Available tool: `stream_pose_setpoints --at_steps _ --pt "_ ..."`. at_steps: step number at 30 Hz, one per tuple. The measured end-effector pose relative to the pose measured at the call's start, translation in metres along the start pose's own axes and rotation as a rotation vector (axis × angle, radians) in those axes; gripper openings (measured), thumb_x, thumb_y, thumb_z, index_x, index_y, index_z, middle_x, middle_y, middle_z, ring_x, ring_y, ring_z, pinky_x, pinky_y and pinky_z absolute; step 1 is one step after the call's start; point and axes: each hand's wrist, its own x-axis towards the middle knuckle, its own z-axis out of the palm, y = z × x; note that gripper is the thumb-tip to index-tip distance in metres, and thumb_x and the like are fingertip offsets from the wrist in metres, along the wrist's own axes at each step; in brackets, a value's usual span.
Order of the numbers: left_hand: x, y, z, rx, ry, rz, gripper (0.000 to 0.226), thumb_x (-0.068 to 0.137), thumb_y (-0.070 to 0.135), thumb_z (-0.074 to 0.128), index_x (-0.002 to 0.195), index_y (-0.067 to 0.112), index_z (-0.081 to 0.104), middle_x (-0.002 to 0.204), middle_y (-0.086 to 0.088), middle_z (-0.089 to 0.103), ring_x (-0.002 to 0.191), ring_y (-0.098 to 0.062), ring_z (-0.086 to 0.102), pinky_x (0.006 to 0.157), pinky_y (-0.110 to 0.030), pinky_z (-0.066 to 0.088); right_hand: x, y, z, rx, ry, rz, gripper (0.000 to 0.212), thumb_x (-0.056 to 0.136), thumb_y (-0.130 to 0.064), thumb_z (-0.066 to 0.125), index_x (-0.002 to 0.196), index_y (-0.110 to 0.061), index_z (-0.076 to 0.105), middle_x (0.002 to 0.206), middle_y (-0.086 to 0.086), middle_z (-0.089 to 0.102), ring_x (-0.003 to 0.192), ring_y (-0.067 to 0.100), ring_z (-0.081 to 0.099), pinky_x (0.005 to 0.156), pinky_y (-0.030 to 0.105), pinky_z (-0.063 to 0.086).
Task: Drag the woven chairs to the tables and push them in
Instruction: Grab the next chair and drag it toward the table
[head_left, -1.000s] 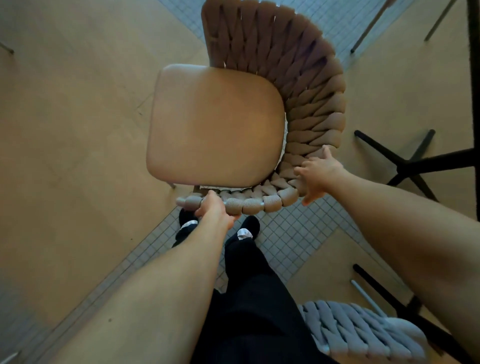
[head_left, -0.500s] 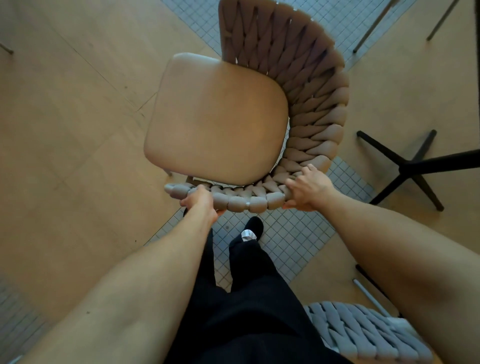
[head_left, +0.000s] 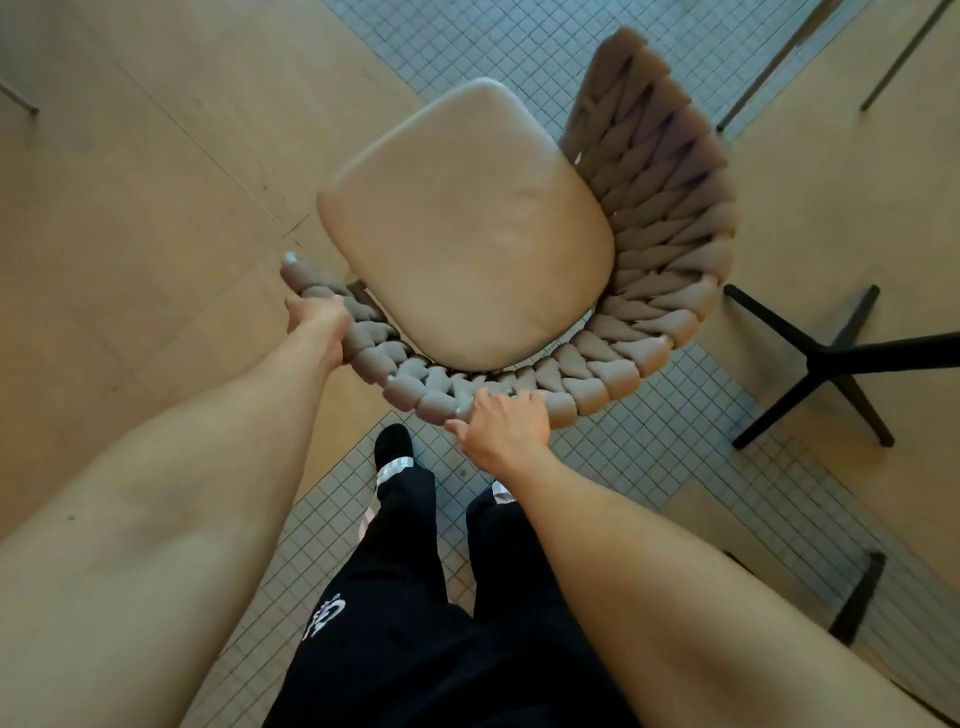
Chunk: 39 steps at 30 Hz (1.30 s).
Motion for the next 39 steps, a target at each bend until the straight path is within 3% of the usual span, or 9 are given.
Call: stream_pose_setpoints --at_steps 4,6,9,12,17,20,26,31,39 --pt "-0.001 0.018 -0.003 0.057 0.029 0.112 0.047 0.091 0.031 0.044 0.139 0.031 0.040 0.136 -0.003 0.055 0.115 -0.027 0.057 0.101 -0.052 0.049 0.006 -0.012 -0.007 -0.024 0.027 -0.077 0.055 0.101 -0.058 0.045 0.133 -0.013 0.045 0.112 0.011 0.069 0.112 0.036 0.057 0.095 0.046 0.037" --pt "-0.016 0.017 -0.003 0.279 0.034 0.242 0.056 0.094 0.024 0.052 0.147 0.023 0.034 0.143 -0.009 0.051 0.124 -0.031 0.053 0.105 -0.044 0.046 0.006 -0.003 -0.006 -0.010 0.031 -0.135 0.051 0.099 -0.053 0.051 0.131 -0.013 0.046 0.115 0.011 0.068 0.112 0.036 0.057 0.097 0.045 0.038" --pt "-0.036 0.001 -0.002 0.706 0.040 0.486 0.080 0.092 0.024 0.060 0.158 0.009 0.016 0.160 -0.024 0.020 0.148 -0.038 0.022 0.121 -0.042 0.024 0.007 0.025 -0.002 0.002 0.025 -0.248 0.051 0.096 -0.047 0.059 0.133 -0.016 0.045 0.129 0.006 0.061 0.122 0.030 0.055 0.110 0.047 0.033" --pt "-0.060 -0.028 0.003 1.116 -0.005 0.643 0.079 0.096 0.041 0.054 0.158 0.007 0.021 0.165 -0.026 -0.002 0.153 -0.040 -0.004 0.125 -0.048 0.002 0.010 0.060 -0.002 -0.073 -0.023 -0.343 0.067 0.093 -0.045 0.065 0.148 -0.021 0.036 0.144 0.002 0.054 0.135 0.025 0.049 0.122 0.052 0.019" --pt "-0.115 -0.080 0.026 1.503 -0.297 0.835 0.093 0.088 0.082 0.013 0.152 0.019 0.041 0.157 -0.011 0.040 0.152 -0.033 0.013 0.120 -0.061 -0.007 0.026 0.122 -0.013 -0.289 -0.054 -0.358 0.080 0.088 -0.056 0.069 0.151 -0.027 0.031 0.144 -0.001 0.056 0.136 0.025 0.048 0.122 0.056 0.014" --pt "-0.140 -0.096 0.048 1.583 -0.388 0.892 0.110 0.075 0.094 0.006 0.154 0.025 0.036 0.150 -0.013 0.048 0.146 -0.035 0.030 0.119 -0.064 -0.007 0.037 0.161 -0.029 -0.417 -0.081 -0.328 0.077 0.085 -0.059 0.070 0.147 -0.029 0.036 0.143 0.001 0.056 0.137 0.026 0.047 0.121 0.059 0.015" --pt "-0.164 -0.101 0.092 1.614 -0.485 0.847 0.104 0.071 0.096 0.033 0.147 0.024 0.042 0.135 -0.009 0.059 0.131 -0.034 0.049 0.119 -0.065 0.007 0.060 0.224 -0.069 -0.617 -0.119 -0.244 0.089 0.079 -0.071 0.069 0.151 -0.031 0.034 0.149 -0.001 0.052 0.142 0.027 0.041 0.120 0.062 0.017" --pt "-0.171 -0.101 0.111 1.536 -0.549 0.784 0.091 0.072 0.085 0.059 0.143 0.031 0.040 0.128 -0.006 0.059 0.120 -0.034 0.055 0.102 -0.054 0.041 0.080 0.254 -0.100 -0.768 -0.110 -0.207 0.100 0.070 -0.078 0.071 0.151 -0.032 0.035 0.154 0.000 0.046 0.148 0.031 0.030 0.120 0.062 0.016" --pt "-0.168 -0.098 0.128 1.522 -0.498 0.775 0.056 0.087 0.044 0.070 0.137 0.033 0.047 0.118 -0.005 0.060 0.111 -0.033 0.059 0.089 -0.049 0.046 0.096 0.269 -0.117 -0.860 -0.154 -0.219 0.098 0.072 -0.084 0.063 0.152 -0.033 0.038 0.150 -0.002 0.049 0.142 0.025 0.040 0.121 0.049 0.023"
